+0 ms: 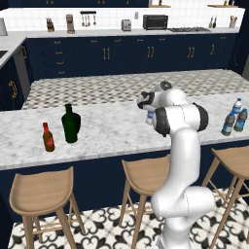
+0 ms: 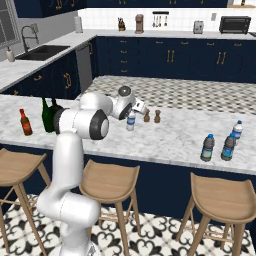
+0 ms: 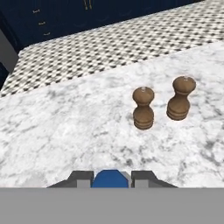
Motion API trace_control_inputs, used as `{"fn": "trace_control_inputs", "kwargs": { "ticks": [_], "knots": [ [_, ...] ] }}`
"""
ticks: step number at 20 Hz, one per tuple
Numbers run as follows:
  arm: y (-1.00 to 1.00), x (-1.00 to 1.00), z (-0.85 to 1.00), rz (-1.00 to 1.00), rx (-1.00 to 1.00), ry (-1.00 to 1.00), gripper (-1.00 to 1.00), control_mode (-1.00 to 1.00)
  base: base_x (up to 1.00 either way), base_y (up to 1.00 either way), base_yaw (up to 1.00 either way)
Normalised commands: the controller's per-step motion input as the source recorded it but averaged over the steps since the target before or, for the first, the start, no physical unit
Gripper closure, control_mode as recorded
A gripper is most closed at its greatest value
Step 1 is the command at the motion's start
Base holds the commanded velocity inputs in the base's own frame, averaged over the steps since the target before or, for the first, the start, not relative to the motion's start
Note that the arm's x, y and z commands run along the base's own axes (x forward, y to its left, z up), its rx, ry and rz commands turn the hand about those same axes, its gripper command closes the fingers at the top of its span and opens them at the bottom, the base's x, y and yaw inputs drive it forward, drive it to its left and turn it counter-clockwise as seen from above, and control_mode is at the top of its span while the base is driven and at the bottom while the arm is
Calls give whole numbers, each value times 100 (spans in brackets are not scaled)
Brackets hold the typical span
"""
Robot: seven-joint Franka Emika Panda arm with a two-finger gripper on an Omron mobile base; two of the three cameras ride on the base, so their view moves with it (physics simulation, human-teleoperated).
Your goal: Move the plastic bottles in the middle to the plastics group, and the glass bottles in the middle to the glass group.
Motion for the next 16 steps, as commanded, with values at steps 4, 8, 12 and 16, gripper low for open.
{"fn": "trace_control_inputs", "kwargs": {
  "ticks": [4, 8, 12, 16],
  "knots": [
    [-37, -58, 29, -5, 0, 0, 100, -100, 0, 0, 0],
    [-64, -66, 34, -12, 0, -3, 100, -100, 0, 0, 0],
    [-68, -57, 27, -15, 0, -1, 100, -100, 0, 0, 0],
    [-61, -58, 9, -27, 0, 0, 100, -100, 0, 0, 0]
  ]
}}
